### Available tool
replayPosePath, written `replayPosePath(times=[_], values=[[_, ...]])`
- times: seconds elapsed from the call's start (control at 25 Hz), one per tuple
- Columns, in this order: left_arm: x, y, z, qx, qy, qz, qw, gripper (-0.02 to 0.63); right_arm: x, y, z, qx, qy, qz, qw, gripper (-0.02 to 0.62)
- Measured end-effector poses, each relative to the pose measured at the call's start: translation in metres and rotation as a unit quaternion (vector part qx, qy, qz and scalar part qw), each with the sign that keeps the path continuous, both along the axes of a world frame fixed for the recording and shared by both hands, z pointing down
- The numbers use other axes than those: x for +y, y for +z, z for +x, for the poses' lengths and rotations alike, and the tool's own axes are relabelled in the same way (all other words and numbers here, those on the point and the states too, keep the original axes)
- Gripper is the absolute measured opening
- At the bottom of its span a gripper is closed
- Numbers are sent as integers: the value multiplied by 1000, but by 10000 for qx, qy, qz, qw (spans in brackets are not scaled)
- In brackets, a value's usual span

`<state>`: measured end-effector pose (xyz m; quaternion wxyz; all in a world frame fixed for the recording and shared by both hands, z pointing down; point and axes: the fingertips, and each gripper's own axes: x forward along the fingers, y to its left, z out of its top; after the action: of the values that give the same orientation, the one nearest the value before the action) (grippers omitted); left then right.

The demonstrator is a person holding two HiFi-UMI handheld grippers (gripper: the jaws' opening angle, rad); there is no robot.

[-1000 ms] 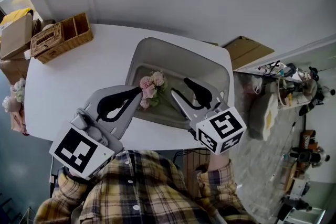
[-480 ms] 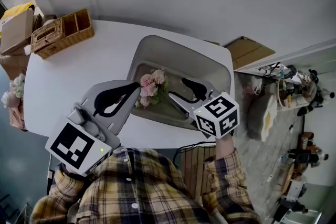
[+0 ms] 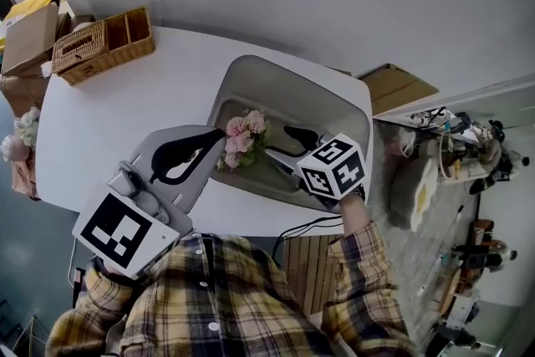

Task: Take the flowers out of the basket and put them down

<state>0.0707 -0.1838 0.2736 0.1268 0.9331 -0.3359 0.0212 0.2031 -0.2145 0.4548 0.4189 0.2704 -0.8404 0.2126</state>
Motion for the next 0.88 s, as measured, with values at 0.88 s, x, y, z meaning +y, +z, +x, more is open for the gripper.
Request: replayPosePath(times=[0.88], values=[[-7,12,-22,85,-265,-114,9995,14,8,114,13,1158,-501,-1250,9841,273]])
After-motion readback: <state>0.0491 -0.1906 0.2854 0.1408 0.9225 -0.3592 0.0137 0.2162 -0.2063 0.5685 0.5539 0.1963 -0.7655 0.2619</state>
